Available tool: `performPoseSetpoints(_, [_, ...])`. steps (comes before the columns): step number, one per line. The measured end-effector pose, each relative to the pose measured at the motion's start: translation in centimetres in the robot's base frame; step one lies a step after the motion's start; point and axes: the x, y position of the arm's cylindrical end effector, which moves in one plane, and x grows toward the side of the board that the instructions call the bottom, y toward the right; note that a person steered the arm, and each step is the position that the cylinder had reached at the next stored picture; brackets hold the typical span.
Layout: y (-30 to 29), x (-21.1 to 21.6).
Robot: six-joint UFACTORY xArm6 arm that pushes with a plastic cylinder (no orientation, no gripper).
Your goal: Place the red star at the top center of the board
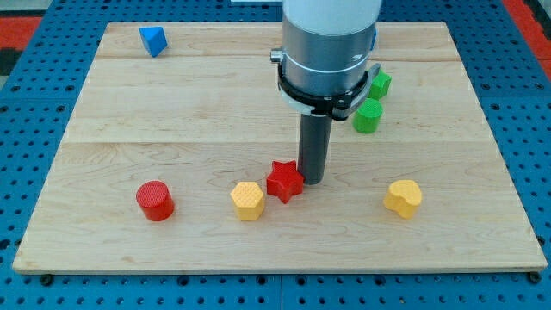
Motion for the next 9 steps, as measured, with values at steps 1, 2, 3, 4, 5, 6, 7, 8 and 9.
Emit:
performPoseSetpoints(1, [0.6, 3.4])
performPoseSetpoints(2, [-1.7, 3.8])
performPoseSetpoints(3, [-3.6, -0.8])
performPoseSetpoints(4, [-6.9, -5.0])
performPoseSetpoints(5, [-11.3, -8.3])
performPoseSetpoints(6, [-11.7, -12.3])
performPoseSetpoints(7, [-10.2, -13.9])
performPoseSetpoints(8, [-8.6, -13.9])
performPoseSetpoints(9, [-5.5, -13.8])
